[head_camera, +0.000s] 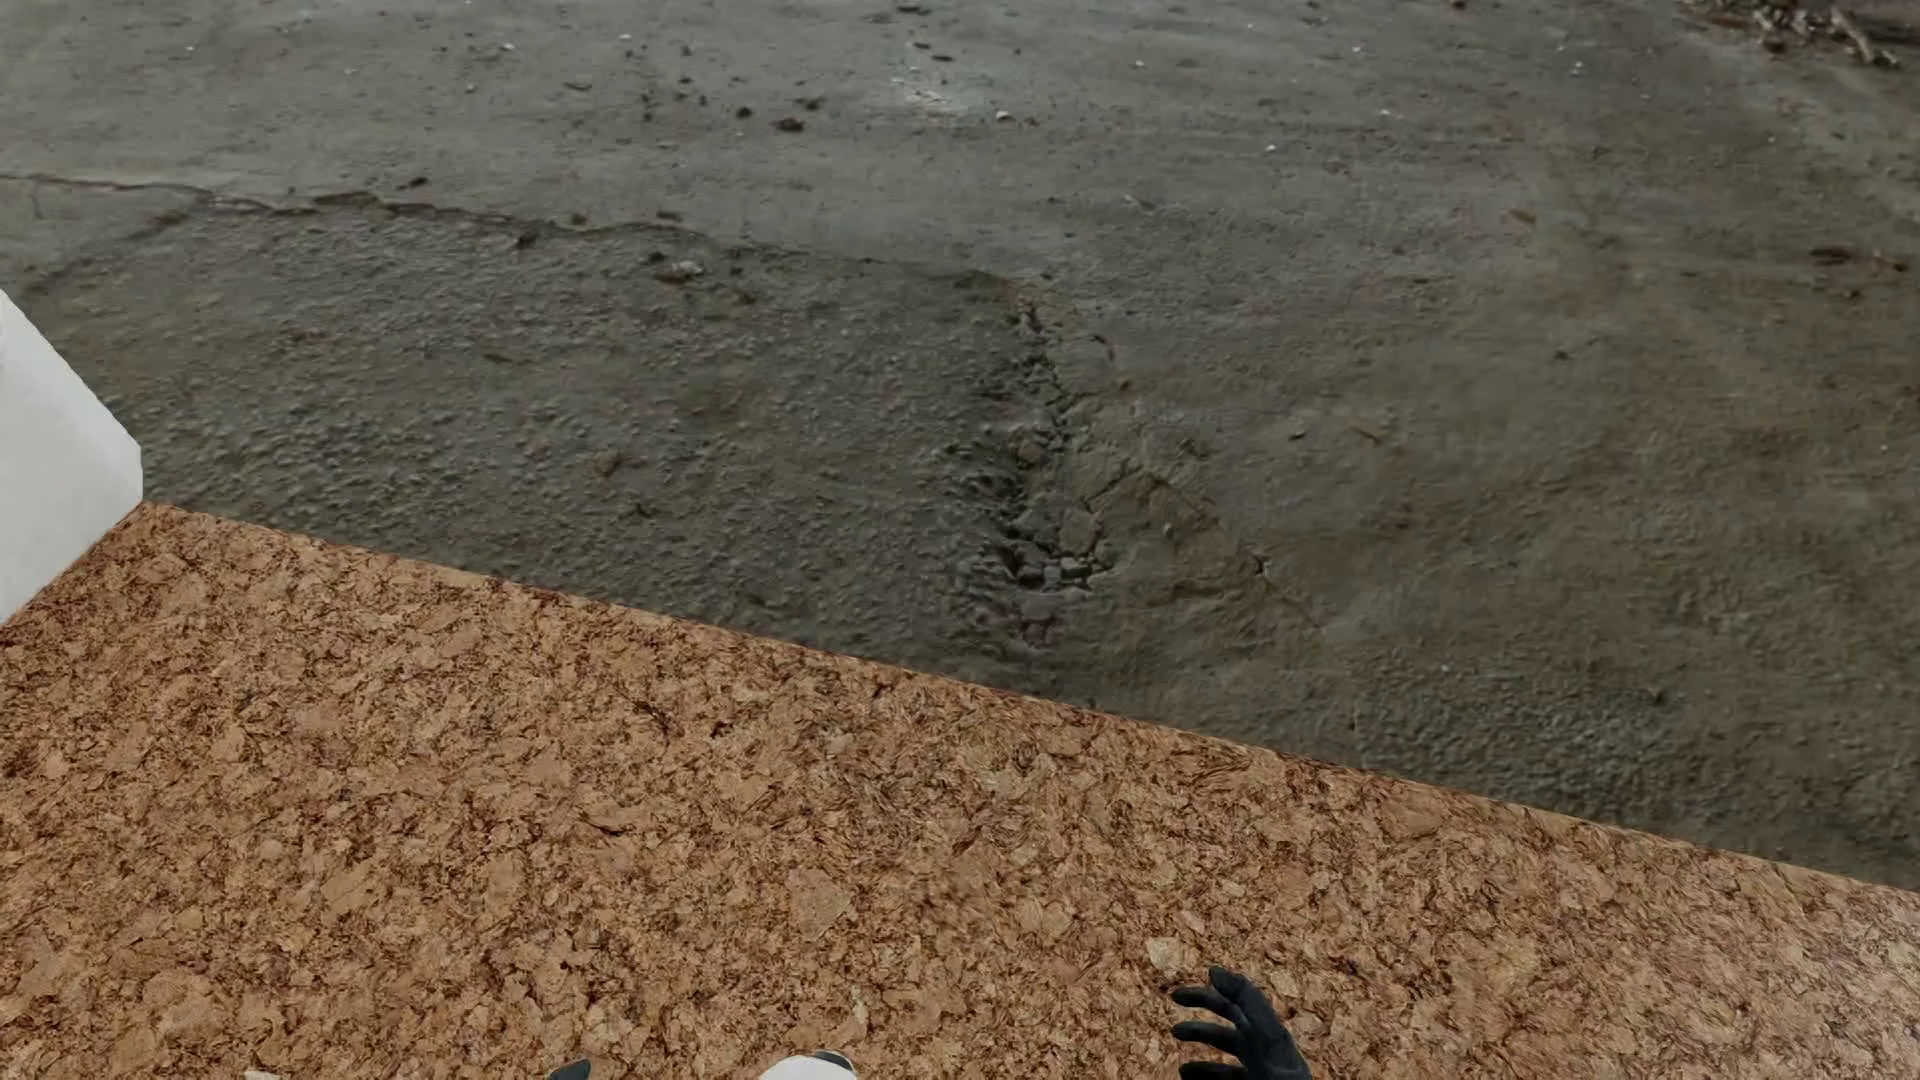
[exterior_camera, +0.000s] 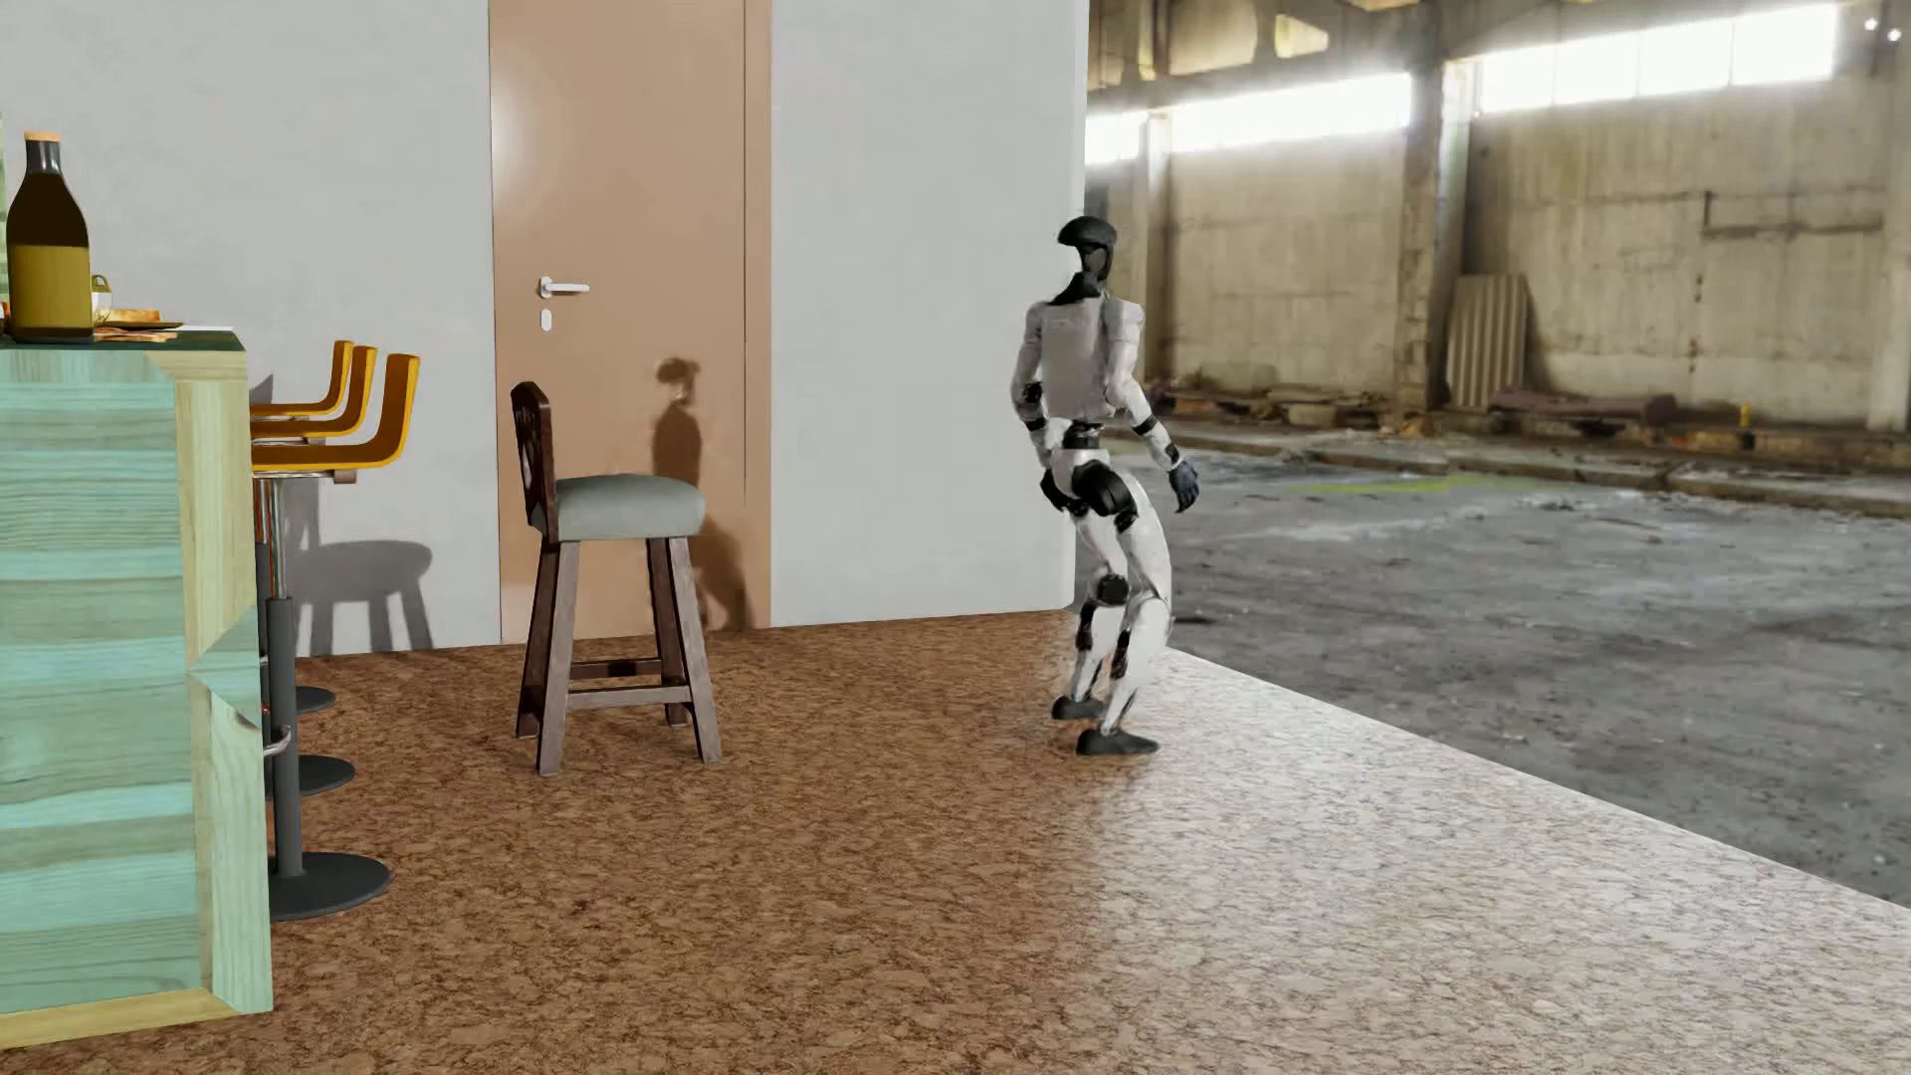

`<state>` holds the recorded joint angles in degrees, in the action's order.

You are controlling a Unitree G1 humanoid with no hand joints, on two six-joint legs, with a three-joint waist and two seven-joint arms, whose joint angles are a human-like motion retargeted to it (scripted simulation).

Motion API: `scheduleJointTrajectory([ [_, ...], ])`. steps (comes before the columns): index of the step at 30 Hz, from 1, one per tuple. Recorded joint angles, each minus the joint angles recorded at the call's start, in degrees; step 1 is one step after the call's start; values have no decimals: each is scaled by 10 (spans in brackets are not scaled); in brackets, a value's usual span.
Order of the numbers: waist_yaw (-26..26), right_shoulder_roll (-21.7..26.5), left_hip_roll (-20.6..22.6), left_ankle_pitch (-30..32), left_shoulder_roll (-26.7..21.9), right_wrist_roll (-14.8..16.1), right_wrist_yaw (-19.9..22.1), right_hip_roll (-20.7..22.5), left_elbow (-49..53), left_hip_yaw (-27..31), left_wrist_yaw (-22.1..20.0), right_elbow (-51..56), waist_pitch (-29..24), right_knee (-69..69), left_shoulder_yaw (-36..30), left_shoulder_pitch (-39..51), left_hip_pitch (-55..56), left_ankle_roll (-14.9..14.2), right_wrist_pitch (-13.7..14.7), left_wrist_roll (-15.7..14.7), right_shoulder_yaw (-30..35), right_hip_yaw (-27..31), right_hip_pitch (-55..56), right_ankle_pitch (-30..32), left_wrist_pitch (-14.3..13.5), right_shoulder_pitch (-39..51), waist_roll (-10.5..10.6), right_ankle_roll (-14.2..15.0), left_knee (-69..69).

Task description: Turn around

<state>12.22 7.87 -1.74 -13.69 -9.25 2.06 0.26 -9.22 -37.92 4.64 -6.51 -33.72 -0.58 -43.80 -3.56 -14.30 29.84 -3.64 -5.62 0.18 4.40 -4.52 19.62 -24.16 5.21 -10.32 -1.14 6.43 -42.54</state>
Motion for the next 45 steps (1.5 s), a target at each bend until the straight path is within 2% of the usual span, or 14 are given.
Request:
scheduleJointTrajectory([
  [5,17,17,-10,18,-12,-24,21,-12,-1,-27,21,-2,-1,8,10,-9,-7,1,103,-20,-3,-20,-32,-11,2,11,35,-5,33],
  [9,-32,26,28,40,-23,-8,-10,26,3,13,-41,-18,-8,-136,-9,-6,14,-6,88,-5,10,74,48,10,-44,-48,17,-141,35],
  [11,8,44,16,-28,6,11,-34,34,14,-4,-70,-62,-8,9,-2,-20,17,-11,47,-15,-23,65,-37,-42,-43,-62,18,-11,-2],
  [16,-26,28,30,23,-13,-37,-18,29,-32,1,-41,-15,-27,-243,4,-4,19,6,26,-20,29,41,78,83,-31,2,15,-72,-4],
  [18,-1,46,62,56,-10,-24,-37,42,-2,16,-44,-41,-5,-84,-6,-16,18,-3,57,-17,-23,89,73,-36,-48,-41,-20,-117,49],
  [19,20,60,35,-5,-1,-9,-35,34,10,-5,-43,-64,-2,-40,-15,-13,26,-13,70,-23,-44,61,41,-13,-46,-55,-6,-17,21],
  [23,0,32,-20,-122,-23,-25,-23,6,8,-61,3,5,14,-47,17,0,3,-60,82,-9,-10,-25,3,-25,-33,-43,41,-30,-107],
  [25,-49,18,-6,-59,-30,-47,-44,7,-11,-53,4,-4,3,-149,15,-5,-7,8,81,-10,41,14,40,-15,-42,-24,42,-25,-72],
  [27,-24,32,34,-39,-24,-38,-65,33,3,-24,-17,-47,15,-98,8,-7,4,1,68,-21,5,88,37,-57,-45,-60,10,-104,-37],
  [28,8,46,20,-85,-1,-22,-61,24,7,-26,-27,-58,15,-48,17,-6,5,-10,48,-23,-27,66,7,-47,-41,-64,19,0,-61],
  [32,-18,11,-32,-95,-19,-12,-3,-3,-21,-62,-5,-11,-10,-120,32,-1,-23,-32,5,-3,30,-3,6,-20,-20,15,40,-26,-93],
  [36,-48,41,23,-42,-42,-3,-60,38,-16,-9,-36,-40,-6,-128,2,1,-22,16,59,-17,-19,81,118,-18,-49,-58,-12,-99,-19],
  [38,-27,55,29,-20,3,12,-47,49,1,14,-56,-51,-17,-6,2,1,-35,4,50,-36,-23,88,74,11,-45,-39,-34,-4,15],
  [45,-12,7,22,-48,-25,-29,-1,6,-22,-12,16,-17,-8,-52,11,10,-14,18,63,15,32,35,39,-4,-9,21,14,-69,-46],
])
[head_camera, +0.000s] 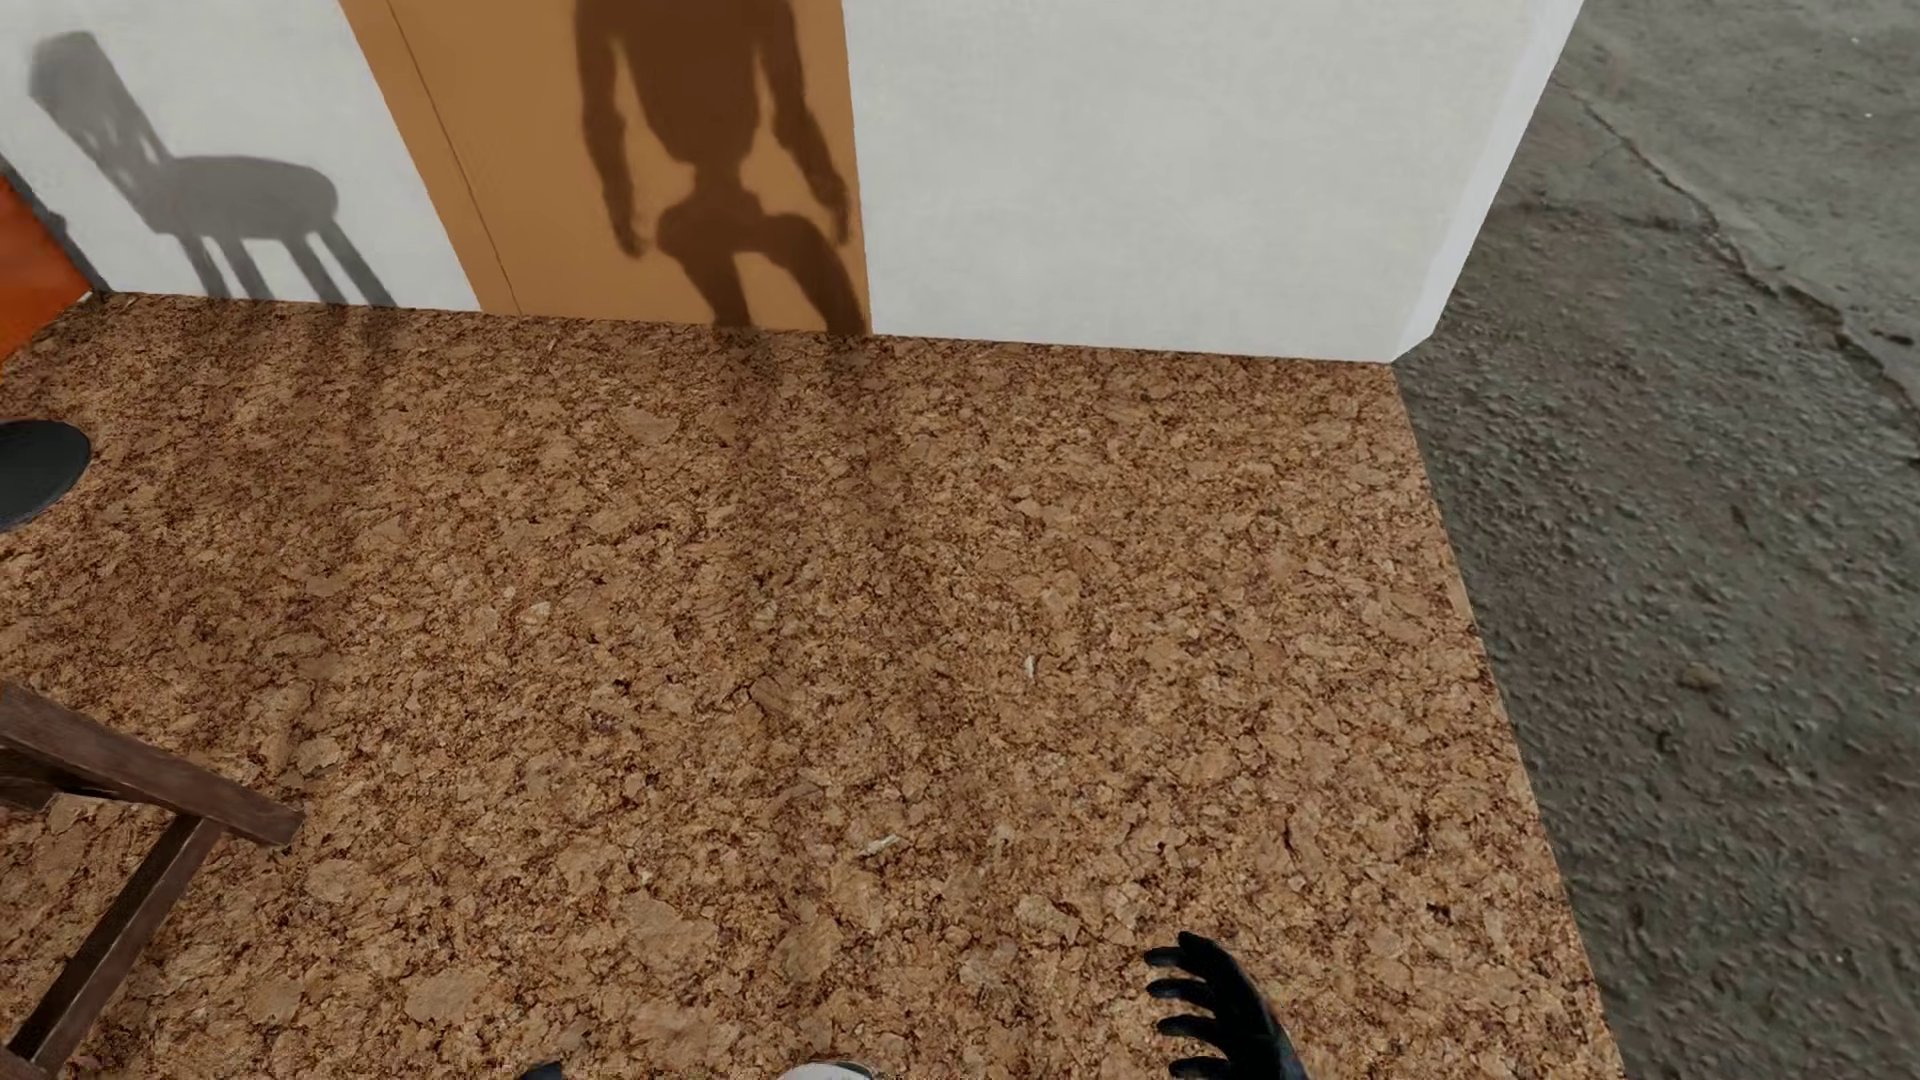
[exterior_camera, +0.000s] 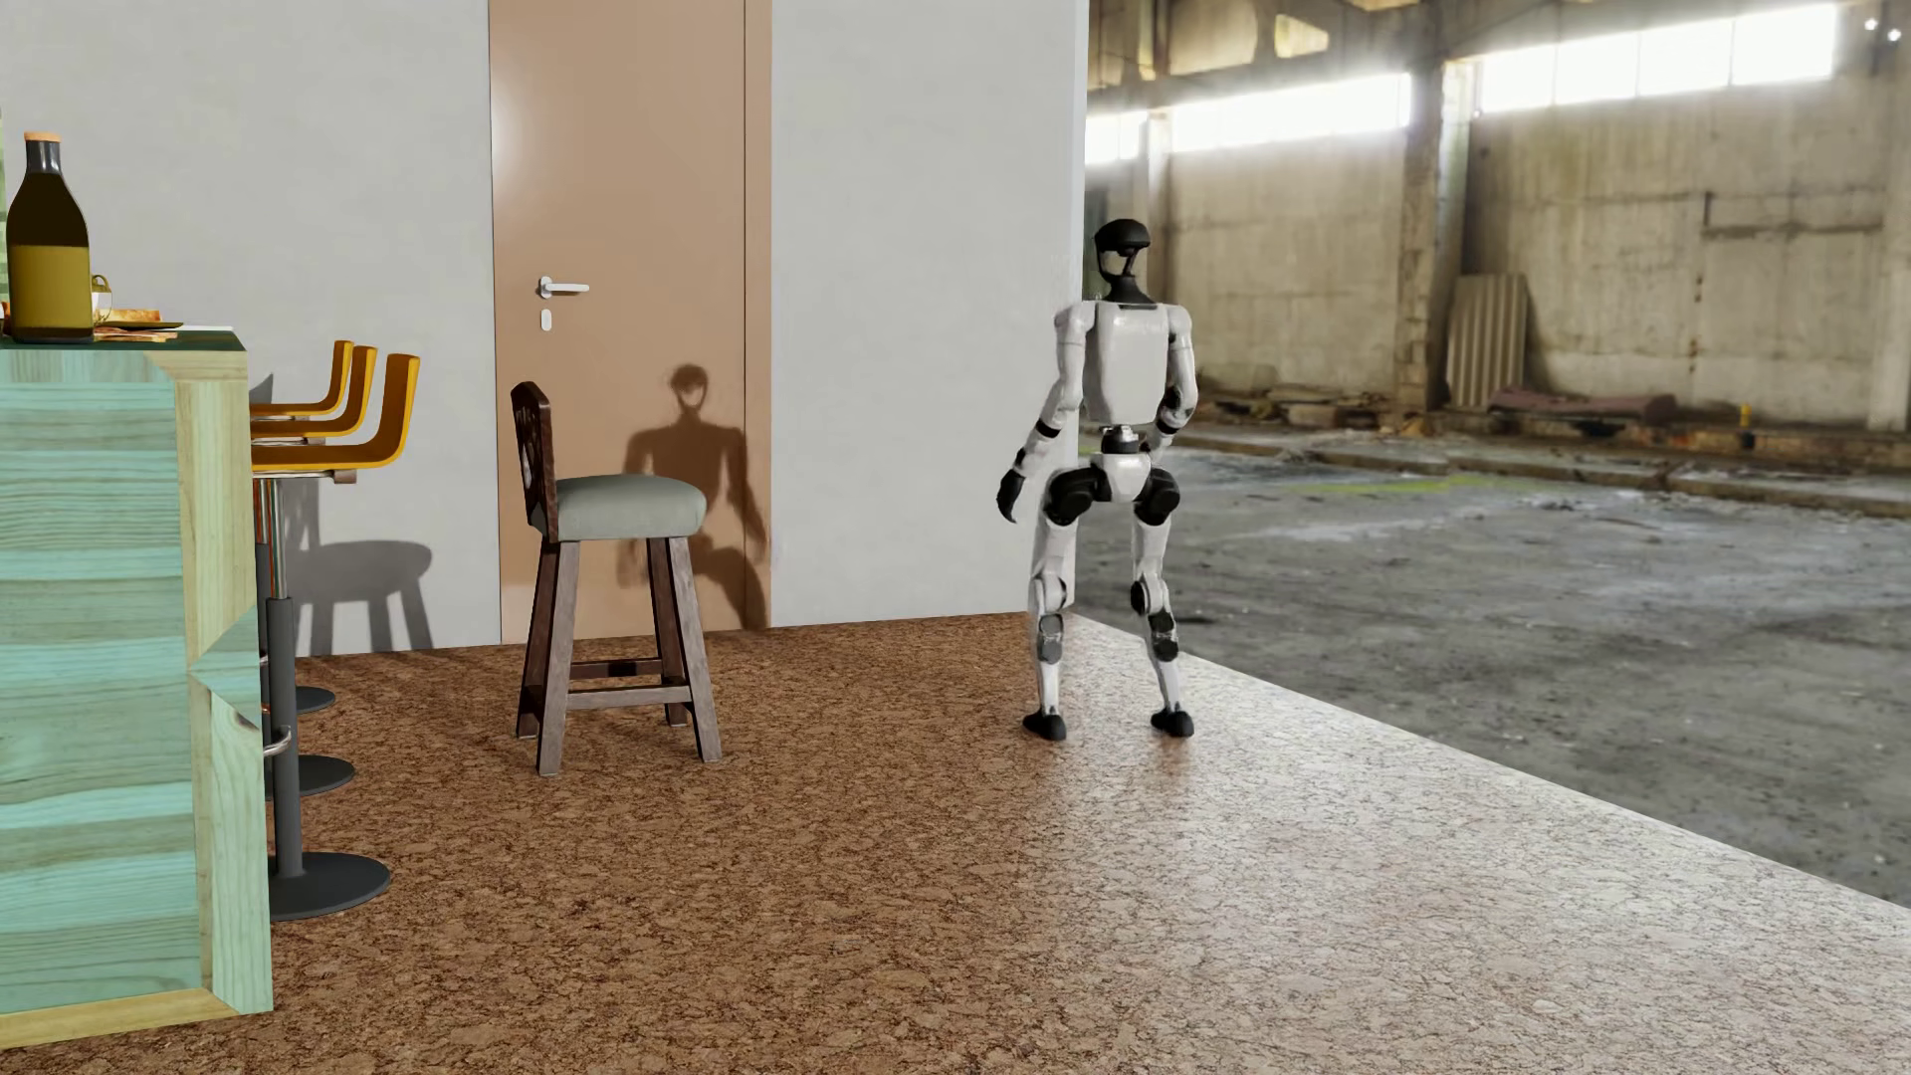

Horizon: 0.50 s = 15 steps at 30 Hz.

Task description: Turn around

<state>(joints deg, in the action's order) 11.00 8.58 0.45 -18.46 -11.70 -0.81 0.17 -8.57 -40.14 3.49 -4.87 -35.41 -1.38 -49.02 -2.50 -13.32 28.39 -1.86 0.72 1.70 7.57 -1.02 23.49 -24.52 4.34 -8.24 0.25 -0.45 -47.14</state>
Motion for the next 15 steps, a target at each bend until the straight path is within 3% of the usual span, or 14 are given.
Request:
scheduleJointTrajectory([
  [1,11,8,8,12,5,7,2,4,27,7,-12,-9,0,16,-10,-8,-7,-1,3,-4,-29,8,-12,0,0,-11,-3,17,19],
  [2,20,12,7,24,20,16,10,4,32,11,-28,-15,8,47,-12,-15,-11,-3,4,-11,-42,4,-26,11,-6,-24,-2,68,40],
  [3,24,8,-8,33,34,25,22,3,37,1,-41,12,8,64,-1,-18,-15,-4,-2,-21,-43,-15,-43,16,-6,-36,4,66,52],
  [5,26,4,-44,-7,21,38,23,-7,44,-32,-50,12,15,57,-7,-3,5,-10,-1,-36,-39,-53,-55,1,1,-42,12,65,19],
  [6,5,14,-52,20,15,39,15,-14,20,-37,-47,14,12,28,5,9,16,-16,-1,-34,-27,-55,-54,-18,-4,-34,15,69,5],
  [8,-34,19,-22,24,3,41,-5,-13,13,-17,-49,-10,2,-93,-12,3,27,-4,-1,-19,-4,-11,5,19,-18,-33,-1,19,-1],
  [9,-36,23,-10,37,2,42,-15,6,5,-3,-56,-3,-3,-125,-13,2,24,-7,-10,-16,-6,22,23,49,-30,-54,-12,-31,17],
  [10,-30,28,6,57,7,41,-29,27,8,10,-67,1,-3,-84,-13,-7,20,-12,-22,-17,-39,41,20,16,-36,-68,-28,-65,46],
  [11,-2,39,7,47,15,39,-35,37,24,11,-75,-21,3,6,-10,-19,28,-19,-26,-23,-62,43,-4,-27,-37,-84,-36,-1,49],
  [12,21,48,-14,2,21,34,-28,39,26,-6,-78,-41,0,31,-11,-28,28,-27,-33,-33,-52,19,-24,-16,-35,-72,-21,50,19],
  [14,7,32,-38,-47,19,7,-11,31,22,-29,-58,-9,-3,20,3,-36,5,-43,-33,-35,-35,-18,-33,-23,-12,-30,9,52,-30],
  [15,-15,14,-26,-27,10,-9,-9,15,1,-32,-46,1,-13,-30,2,-25,1,-16,-25,-29,-13,-21,-15,-13,-8,-8,9,41,-22],
])
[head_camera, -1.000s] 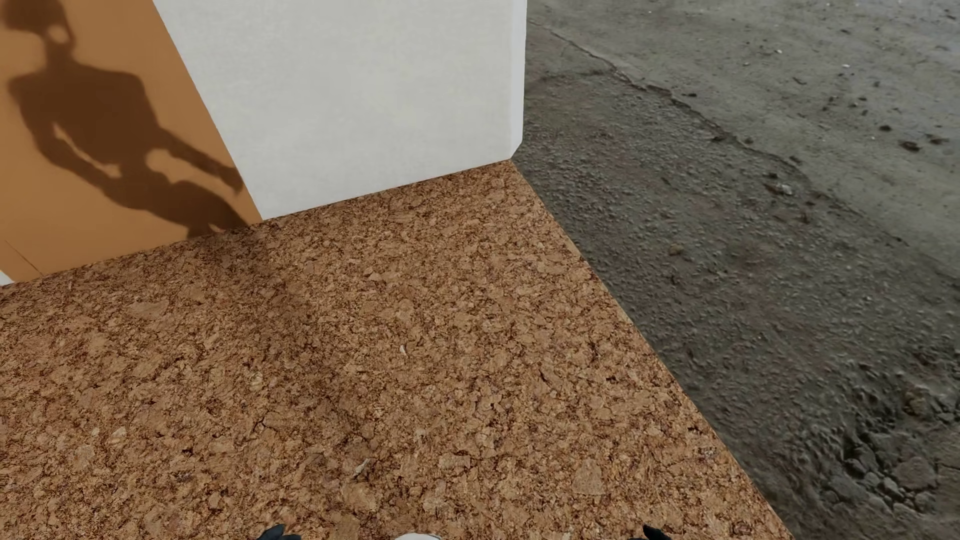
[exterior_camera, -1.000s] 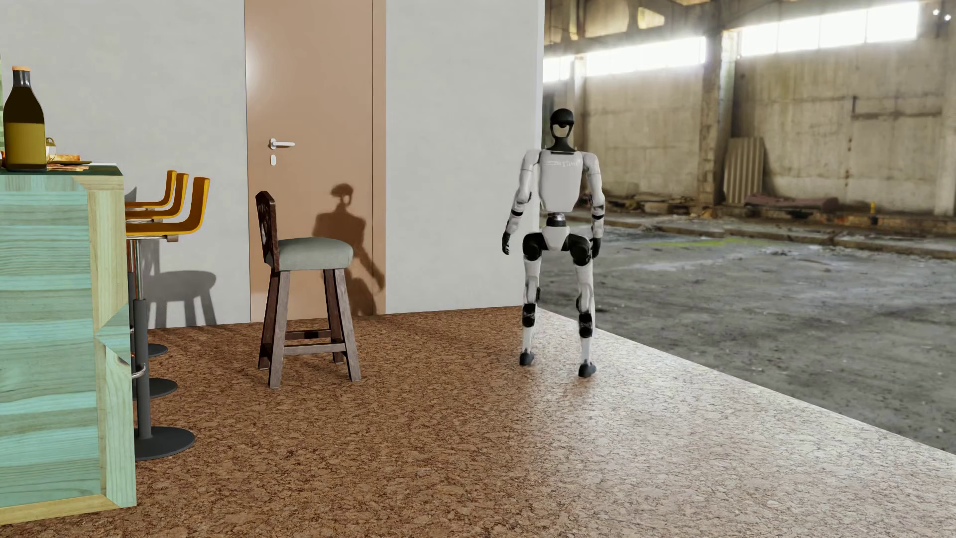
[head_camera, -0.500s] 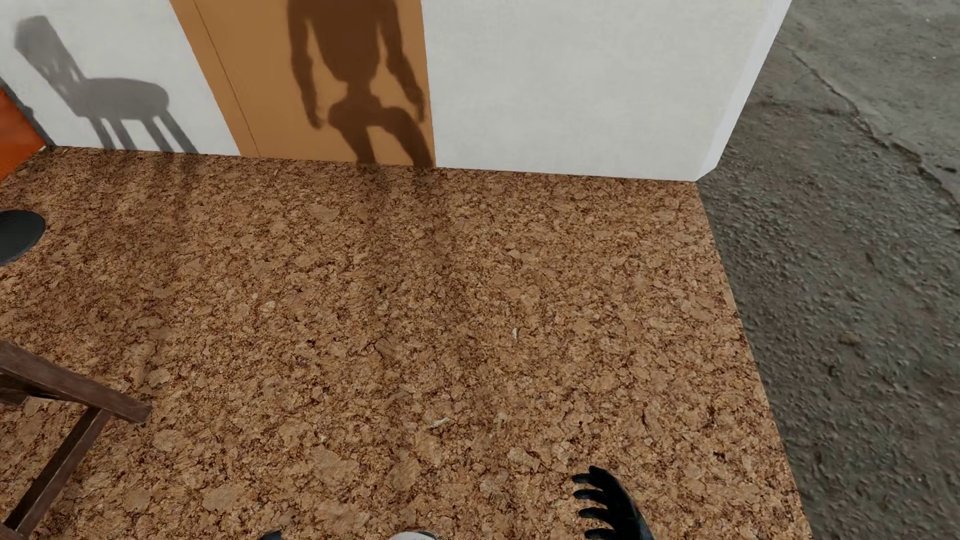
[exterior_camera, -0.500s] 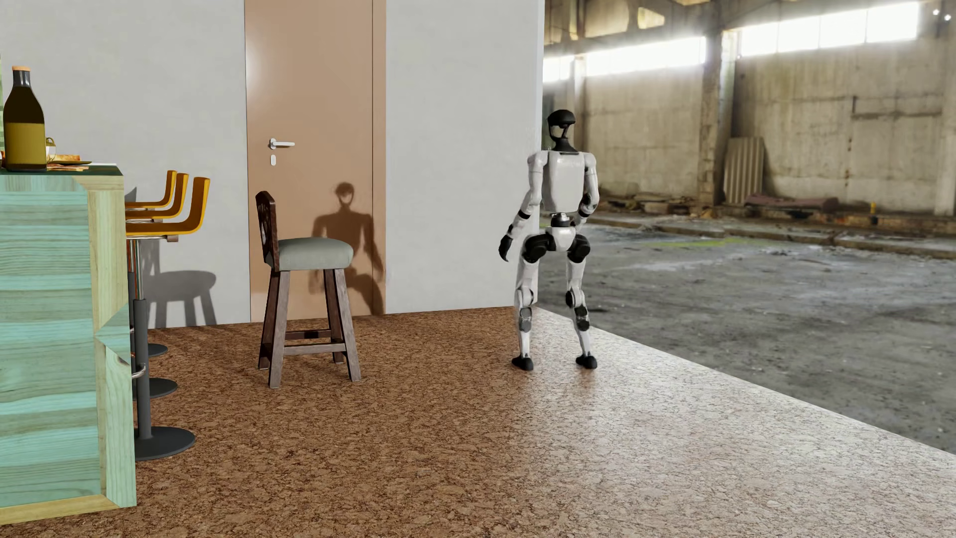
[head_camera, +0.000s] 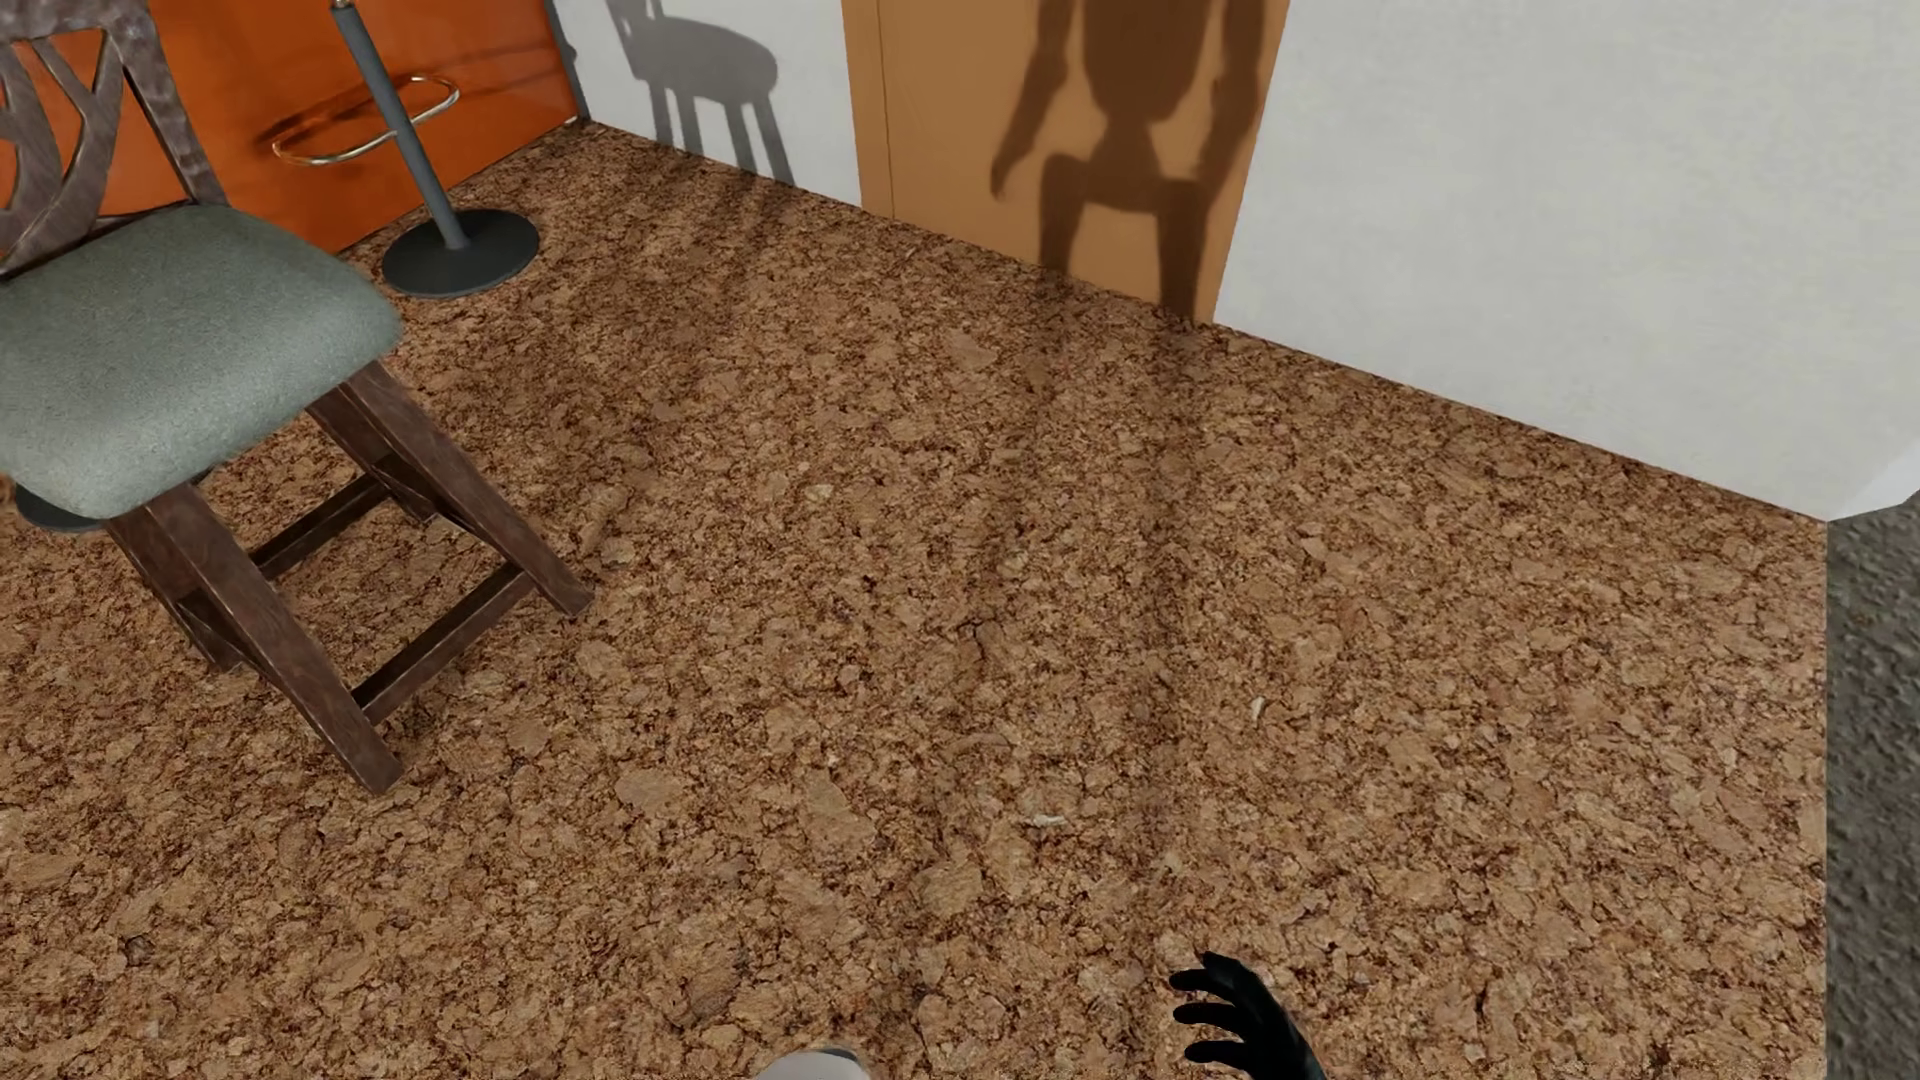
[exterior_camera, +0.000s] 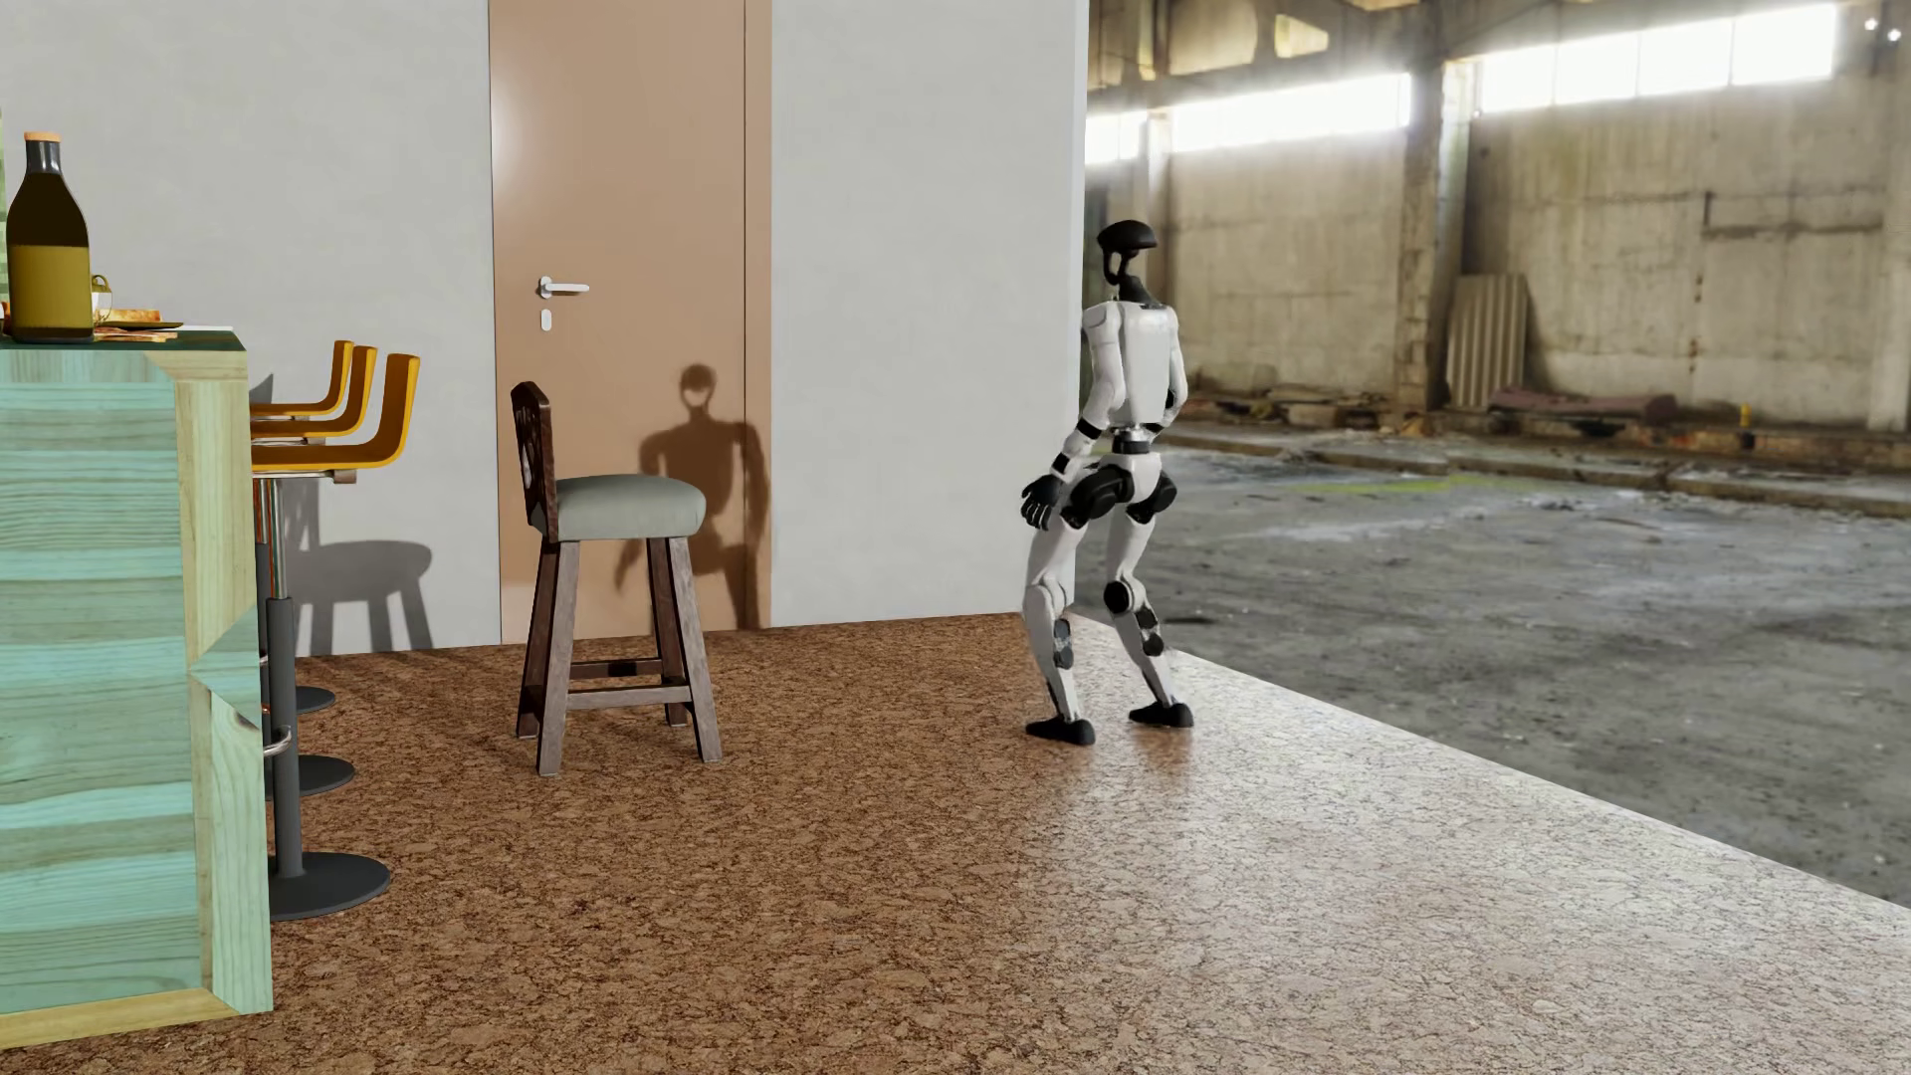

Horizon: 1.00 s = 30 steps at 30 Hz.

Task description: Turn around

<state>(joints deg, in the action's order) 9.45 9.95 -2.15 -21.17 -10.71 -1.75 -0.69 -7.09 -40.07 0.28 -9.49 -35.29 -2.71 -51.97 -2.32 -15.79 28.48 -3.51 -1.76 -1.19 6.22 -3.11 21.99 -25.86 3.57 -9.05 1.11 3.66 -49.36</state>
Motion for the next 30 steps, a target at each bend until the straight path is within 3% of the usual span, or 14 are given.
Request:
scheduleJointTrajectory([
  [3,17,11,42,44,-16,10,-30,24,23,36,12,-36,20,33,-4,16,0,20,36,10,-10,53,9,-19,-22,-38,-20,-140,59],
  [4,31,25,41,52,-6,29,-32,23,28,41,4,-43,25,76,-10,5,-3,15,32,6,-33,53,-14,-4,-37,-34,-20,-15,78],
  [5,42,23,23,42,16,47,-22,23,30,34,0,-21,25,96,-2,-1,0,9,25,0,-40,32,-30,6,-38,-24,-11,5,75],
  [9,16,4,-15,48,3,36,5,-8,3,-4,15,13,4,-21,5,34,23,-3,17,10,3,-28,-20,-18,11,15,7,-8,21],
  [12,-7,10,29,86,2,34,-9,28,12,37,-5,-14,10,-65,-8,17,17,6,8,19,-19,65,48,47,-42,-53,-18,-110,71],
  [14,31,28,16,18,12,45,-21,-1,26,22,-21,-38,17,52,-19,3,29,-10,-8,6,-46,28,-1,6,-42,-82,-15,18,21],
  [16,22,16,-12,-33,5,31,-24,-14,20,-9,-13,0,24,42,-4,10,16,-42,-32,3,-33,-14,-9,-6,-20,-49,5,20,-28],
  [18,-3,-17,-8,-14,-16,-2,-40,-28,7,-11,5,12,27,12,9,11,17,-1,-17,14,-10,-25,-5,-22,-16,-26,10,27,-28],
  [19,-18,-30,8,-9,-6,-8,-43,-24,-6,-2,8,7,18,-45,10,25,18,41,-4,20,16,-2,20,2,-21,-18,6,1,-29],
  [21,-2,-3,37,21,-15,11,-60,11,8,27,9,-2,24,-59,-15,25,24,26,20,19,-10,57,51,21,-47,-58,-19,-112,8],
  [22,18,10,47,32,-6,32,-59,13,19,33,6,-29,24,17,-9,15,21,24,24,12,-31,63,25,-15,-53,-66,-34,-74,31],
  [23,27,19,40,19,14,51,-48,7,19,34,1,-44,16,56,-12,3,17,19,21,2,-37,49,-8,-7,-50,-54,-31,23,32],
  [28,55,-6,52,80,14,23,4,-21,37,46,5,-4,8,52,-15,4,32,14,10,-4,-21,4,-12,-22,22,5,-27,18,73],
  [30,72,3,23,15,15,18,8,-26,39,9,10,-19,12,87,-5,-14,28,15,18,-14,-29,-27,-43,-12,13,11,-4,18,55],
])
